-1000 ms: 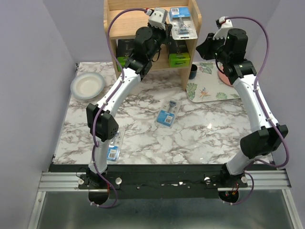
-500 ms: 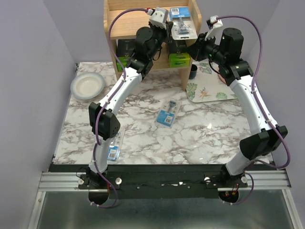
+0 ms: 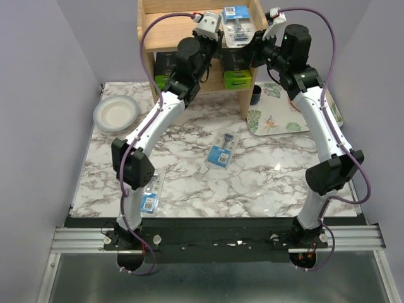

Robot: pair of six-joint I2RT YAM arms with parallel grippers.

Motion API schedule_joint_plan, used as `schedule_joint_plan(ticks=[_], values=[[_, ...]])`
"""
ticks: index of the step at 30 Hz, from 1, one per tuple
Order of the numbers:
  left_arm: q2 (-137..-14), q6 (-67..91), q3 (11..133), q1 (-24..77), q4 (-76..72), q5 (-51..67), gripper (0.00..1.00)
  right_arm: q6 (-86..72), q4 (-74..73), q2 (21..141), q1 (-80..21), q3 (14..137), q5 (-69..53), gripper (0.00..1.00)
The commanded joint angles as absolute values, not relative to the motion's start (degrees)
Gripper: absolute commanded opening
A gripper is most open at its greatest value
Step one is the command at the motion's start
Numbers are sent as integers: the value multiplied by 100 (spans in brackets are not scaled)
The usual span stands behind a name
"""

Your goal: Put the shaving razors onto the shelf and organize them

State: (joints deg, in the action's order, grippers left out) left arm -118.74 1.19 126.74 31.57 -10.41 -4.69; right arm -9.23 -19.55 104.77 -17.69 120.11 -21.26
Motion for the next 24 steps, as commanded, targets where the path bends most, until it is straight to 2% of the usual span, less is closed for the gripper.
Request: schedule_joint_plan(ticks=[1, 4, 9, 13, 16, 19, 20, 21, 24], values=[[-10366, -18, 12148, 3041, -521, -923, 35, -1002, -1863, 10678, -1819, 12462, -1811, 19], [-9339, 289, 11165, 3023, -9, -267, 44, -993, -1854, 10766, -1819, 12551, -1793, 19], [-7860, 633, 8854, 3032, 693, 474, 61, -1011, -1846, 10793, -1819, 12490, -1811, 19], [-6998, 195, 7579, 3024, 1396, 1062, 68, -958, -1915, 10618, -1819, 12261, -1889, 20], [-6759, -113, 6699, 3032, 1582, 1678, 76, -966, -1986, 10041, -1819, 11507, -2056, 25], [-6855, -27, 6171, 3032, 1495, 1968, 84, -975, -1995, 9206, -1819, 10059, -2118, 39], [-6916, -18, 6048, 3041, 1416, 2004, 84, -984, -2021, 8993, -1819, 9707, -2092, 47], [-6987, -18, 5986, 3076, 1337, 2065, 84, -993, -2039, 8809, -1819, 9016, -2048, 50], [-7399, -17, 5950, 3251, 1169, 2013, 83, -1063, -2048, 8166, -1811, 8054, -2048, 59]])
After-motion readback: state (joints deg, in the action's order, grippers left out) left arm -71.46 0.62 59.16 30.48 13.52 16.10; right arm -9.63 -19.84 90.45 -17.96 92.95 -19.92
